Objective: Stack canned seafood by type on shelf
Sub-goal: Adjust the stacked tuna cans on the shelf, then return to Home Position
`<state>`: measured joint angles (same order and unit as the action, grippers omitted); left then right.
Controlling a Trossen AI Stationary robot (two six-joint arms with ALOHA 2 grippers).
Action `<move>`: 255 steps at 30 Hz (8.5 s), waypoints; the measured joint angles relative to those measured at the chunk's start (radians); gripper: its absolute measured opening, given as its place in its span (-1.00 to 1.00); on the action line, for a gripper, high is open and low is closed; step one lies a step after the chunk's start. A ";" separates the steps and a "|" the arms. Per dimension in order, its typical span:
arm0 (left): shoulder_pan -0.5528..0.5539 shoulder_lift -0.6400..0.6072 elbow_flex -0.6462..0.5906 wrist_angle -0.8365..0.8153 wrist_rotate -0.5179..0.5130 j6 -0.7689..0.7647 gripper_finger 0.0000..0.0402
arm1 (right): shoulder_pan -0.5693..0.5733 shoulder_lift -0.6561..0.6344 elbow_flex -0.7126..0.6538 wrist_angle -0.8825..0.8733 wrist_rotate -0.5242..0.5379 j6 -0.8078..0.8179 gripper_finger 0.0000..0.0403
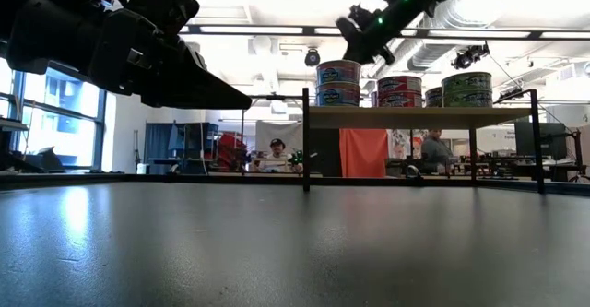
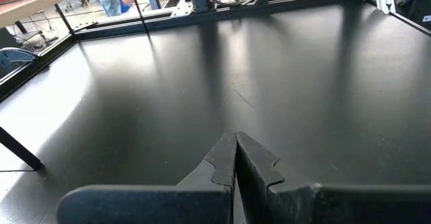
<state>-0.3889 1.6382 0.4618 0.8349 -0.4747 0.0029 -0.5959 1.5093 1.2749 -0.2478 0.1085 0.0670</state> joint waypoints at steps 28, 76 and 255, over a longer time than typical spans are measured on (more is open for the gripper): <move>0.000 0.000 0.000 0.000 0.000 -0.002 -1.00 | 0.183 0.000 0.086 -0.328 0.021 -0.075 -0.99; -0.018 0.000 0.000 -0.001 0.000 -0.029 -1.00 | 0.383 -0.427 0.078 -0.804 0.066 0.029 -0.99; 0.334 -1.596 -0.451 -0.826 0.486 -0.052 -1.00 | 0.698 -1.489 -1.266 0.265 -0.101 0.037 -0.99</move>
<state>-0.0547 0.0422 0.0109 0.0093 0.0113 -0.0487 0.1024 0.0204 0.0093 0.0170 0.0078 0.1040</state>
